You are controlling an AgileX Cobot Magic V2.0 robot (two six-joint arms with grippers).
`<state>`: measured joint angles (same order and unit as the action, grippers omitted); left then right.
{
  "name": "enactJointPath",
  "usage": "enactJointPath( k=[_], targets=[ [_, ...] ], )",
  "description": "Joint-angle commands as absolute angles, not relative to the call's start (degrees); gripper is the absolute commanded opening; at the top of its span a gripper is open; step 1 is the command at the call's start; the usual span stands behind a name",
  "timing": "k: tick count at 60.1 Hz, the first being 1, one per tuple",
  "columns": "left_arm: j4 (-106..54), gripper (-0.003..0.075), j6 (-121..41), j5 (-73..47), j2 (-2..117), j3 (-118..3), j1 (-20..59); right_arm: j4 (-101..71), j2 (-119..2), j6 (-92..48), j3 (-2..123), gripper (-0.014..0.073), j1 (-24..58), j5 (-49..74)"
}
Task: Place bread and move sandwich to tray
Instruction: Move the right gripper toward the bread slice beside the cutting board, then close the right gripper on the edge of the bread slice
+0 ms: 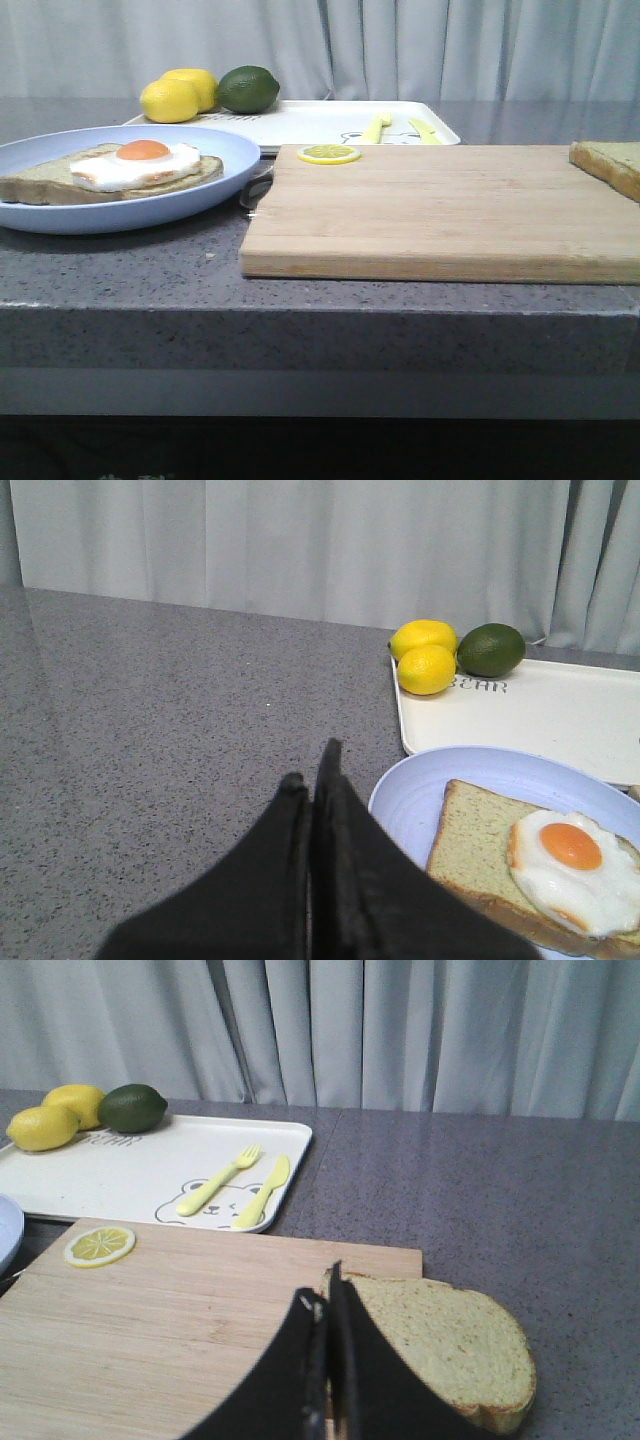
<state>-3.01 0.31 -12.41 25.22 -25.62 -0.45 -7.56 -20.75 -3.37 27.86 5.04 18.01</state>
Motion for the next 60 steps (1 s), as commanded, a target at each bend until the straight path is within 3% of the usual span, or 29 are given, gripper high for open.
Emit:
enactJointPath(
  k=[1,6,10,20,25,29,38,49,60],
  targets=[
    [-2.95,-0.0018,0.68,-6.79,26.44,-27.86,-0.48,-7.75,-22.07,-3.45,30.09,-0.0072,4.76,14.08],
    [-2.95,0.0001,0.68,-7.03,26.44,-27.86,-0.48,-7.75,-22.02,-3.45,30.09,-0.0014,4.76,14.13],
    [-2.95,0.0073,0.68,-7.03,26.44,-27.86,-0.48,-7.75,-22.02,-3.45,30.09,0.0101,4.76,14.13],
    [-2.95,0.048,0.68,-7.14,26.44,-27.65,-0.48,-7.75,-22.02,-3.45,30.09,0.0497,4.76,14.86],
    [-2.95,0.0613,0.68,-7.03,26.44,-27.65,-0.48,-7.75,-22.02,-3.45,29.91,0.0622,4.76,15.26],
    [-2.95,0.0629,0.68,-7.03,26.44,-27.65,-0.48,-7.75,-22.13,-3.45,29.91,0.0643,4.76,15.38],
    [-2.95,0.0629,0.68,-7.03,26.44,-27.65,-0.48,-7.7,-25.74,-3.45,33.78,0.0606,4.71,21.05],
    [-2.95,0.0629,0.68,-7.03,26.44,-27.65,-0.48,-7.36,-41.78,-3.22,48.32,0.0528,4.6,35.76],
    [-2.95,0.0629,0.68,-7.13,26.44,-27.65,-0.48,-7.34,-55.74,-0.66,60.76,0.0528,1.02,43.37]
  ],
)
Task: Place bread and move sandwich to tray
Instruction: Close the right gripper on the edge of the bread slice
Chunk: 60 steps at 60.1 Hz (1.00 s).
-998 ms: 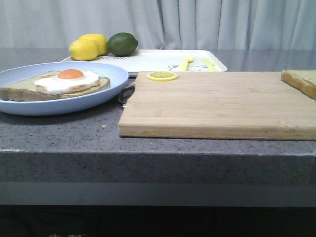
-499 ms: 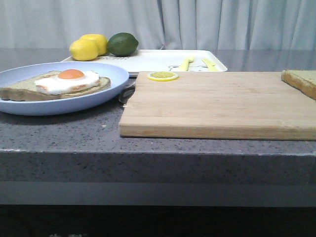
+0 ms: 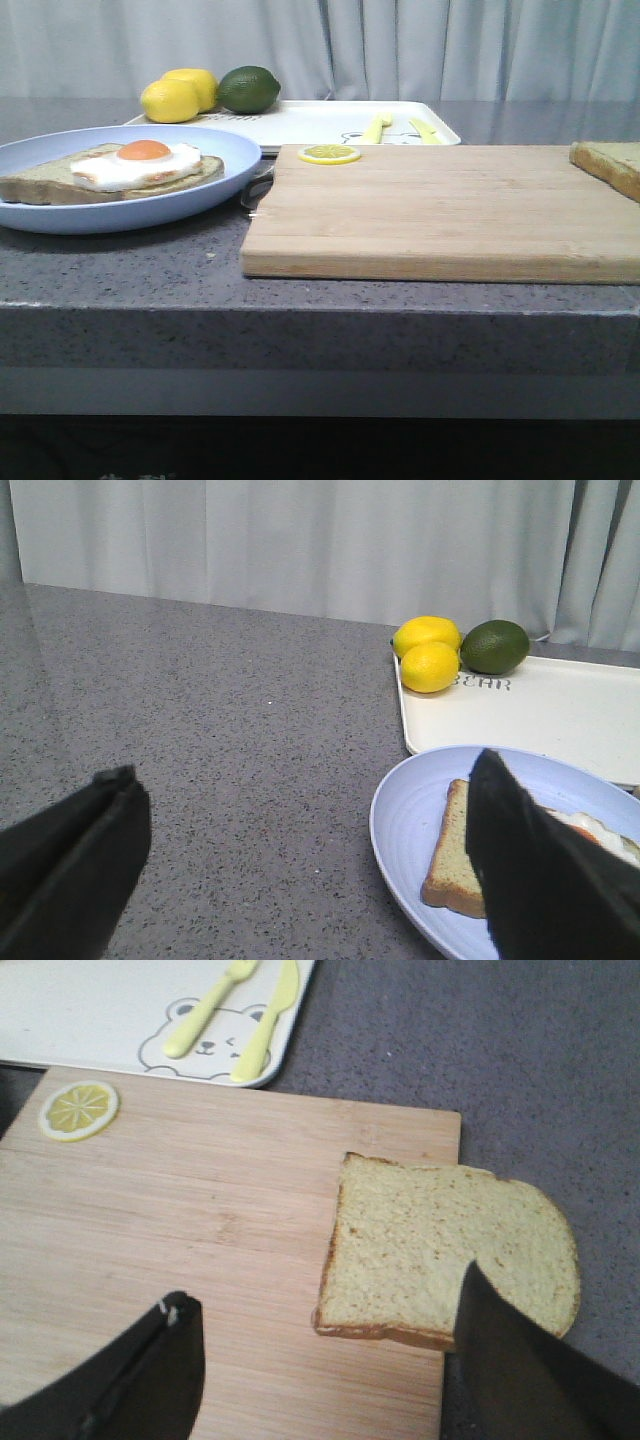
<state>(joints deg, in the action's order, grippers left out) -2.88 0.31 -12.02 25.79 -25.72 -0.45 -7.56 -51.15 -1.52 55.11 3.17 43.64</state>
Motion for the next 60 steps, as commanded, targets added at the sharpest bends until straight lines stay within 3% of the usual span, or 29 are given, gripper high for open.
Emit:
enactJointPath(
  k=[1,21,35,39,60],
  targets=[
    [-2.95,0.0629,0.68,-7.13,26.44,-27.65,-0.48,-7.34,-56.6,-0.66,61.85,0.0528,0.15,43.81],
    [-2.95,0.0629,0.68,-7.13,26.44,-27.65,-0.48,-17.17,-73.85,-7.69,72.61,0.0518,-20.21,50.95],
    [-2.95,0.0629,0.68,-7.13,26.44,-27.65,-0.48,-37.26,-91.21,-24.53,84.57,0.0518,-31.76,70.63],
    [-2.95,0.0629,0.68,-7.13,26.44,-27.65,0.0,-39.13,-95.52,-24.58,88.56,0.0518,-33.33,76.69],
    [-2.95,0.0629,0.68,-7.15,26.44,-27.65,0.84,-37.47,-102.8,-27.99,90.92,0.0518,-32.25,76.56]
  ],
)
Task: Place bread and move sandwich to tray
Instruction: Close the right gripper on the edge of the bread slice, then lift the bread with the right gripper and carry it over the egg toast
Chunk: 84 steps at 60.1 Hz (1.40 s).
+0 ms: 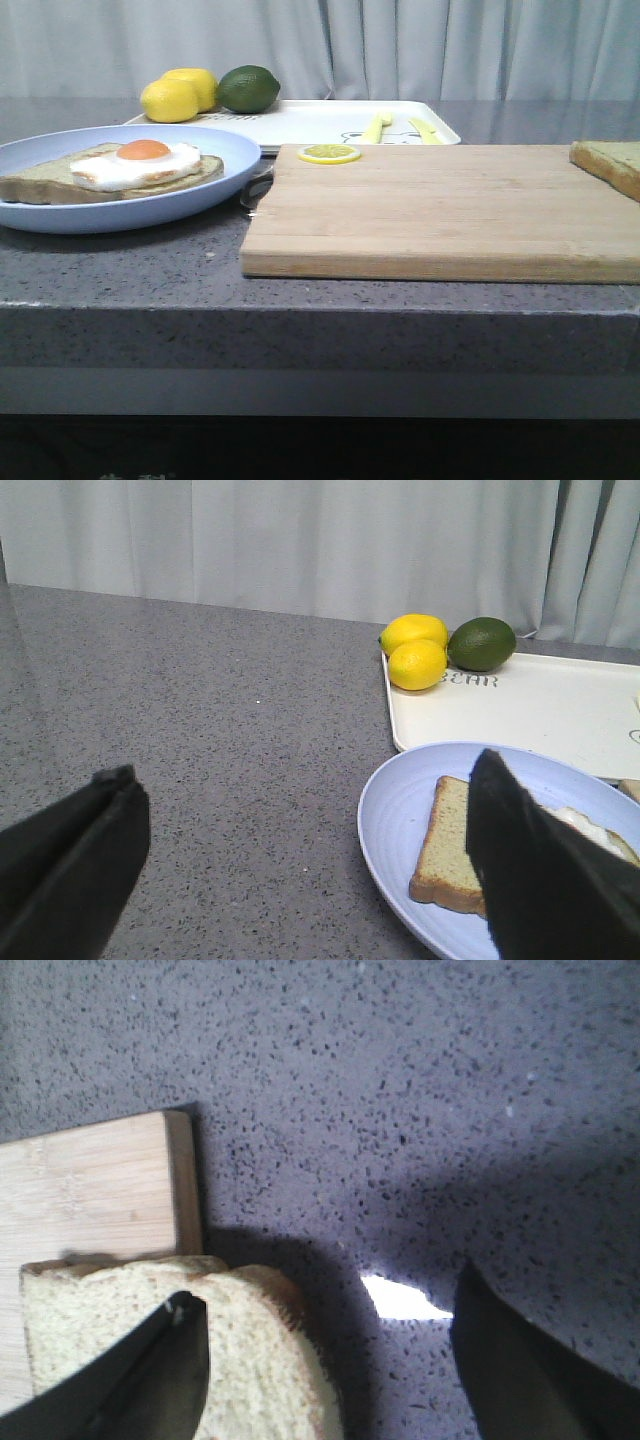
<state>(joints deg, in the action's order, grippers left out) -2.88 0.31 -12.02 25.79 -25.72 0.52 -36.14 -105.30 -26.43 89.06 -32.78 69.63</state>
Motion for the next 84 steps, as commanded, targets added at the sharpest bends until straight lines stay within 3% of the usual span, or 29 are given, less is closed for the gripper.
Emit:
enactJointPath(
  k=[1,25,49,67,84],
  targets=[
    [-2.95,0.0629,0.68,-7.15,26.44,-27.65,0.84,-37.19,-102.8,-28.15,90.92,0.0518,-32.1,76.56],
    [-2.95,0.0629,0.68,-7.15,26.44,-27.65,0.84,-31.97,-102.68,-28.38,86.52,0.0518,-25.68,76.63],
    [-2.95,0.0629,0.68,-7.26,26.44,-27.65,0.84,-32.42,-102.66,-28.32,83.64,0.0503,-25.01,76.63],
    [-2.95,0.0629,0.68,-7.26,26.44,-27.65,0.84,-32.95,-101.35,-25.64,83.64,0.0292,-25.01,76.63],
    [-2.95,0.0629,0.68,-7.26,26.44,-27.65,0.84,-32.95,-97.61,-22.07,83.64,-0.0093,-25.01,76.63]
  ],
)
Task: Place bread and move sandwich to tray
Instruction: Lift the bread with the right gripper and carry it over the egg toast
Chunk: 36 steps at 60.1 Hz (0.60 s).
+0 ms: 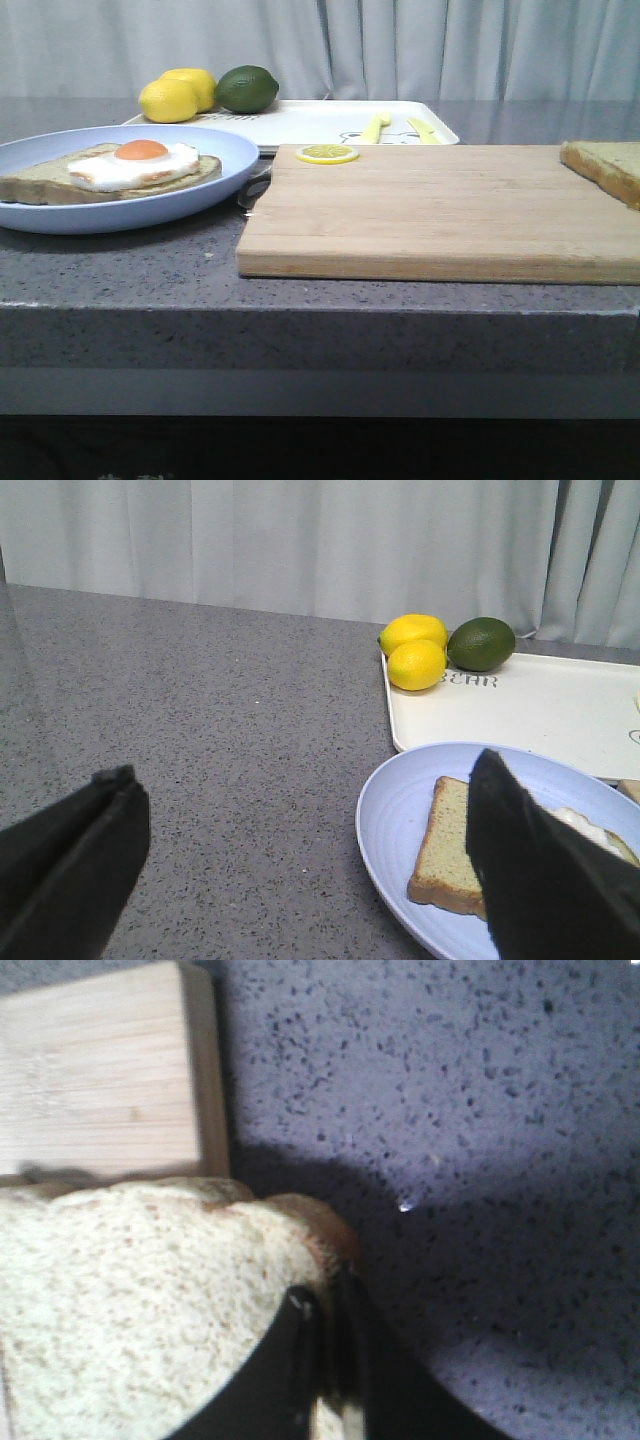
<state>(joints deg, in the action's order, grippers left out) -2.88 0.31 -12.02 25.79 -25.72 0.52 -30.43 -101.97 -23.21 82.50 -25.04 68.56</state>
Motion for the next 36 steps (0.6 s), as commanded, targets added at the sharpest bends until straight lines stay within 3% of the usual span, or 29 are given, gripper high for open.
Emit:
enactJointPath(
  k=[1,36],
  targets=[
    [-2.95,0.0629,0.68,-7.26,26.44,-27.65,0.84,-33.02,-97.27,-21.65,83.64,-0.009,-25.01,76.63],
    [-2.95,0.0629,0.68,-7.26,26.44,-27.65,0.84,-51.83,-85.25,-19.56,83.64,-0.0083,-21.94,76.63]
  ],
)
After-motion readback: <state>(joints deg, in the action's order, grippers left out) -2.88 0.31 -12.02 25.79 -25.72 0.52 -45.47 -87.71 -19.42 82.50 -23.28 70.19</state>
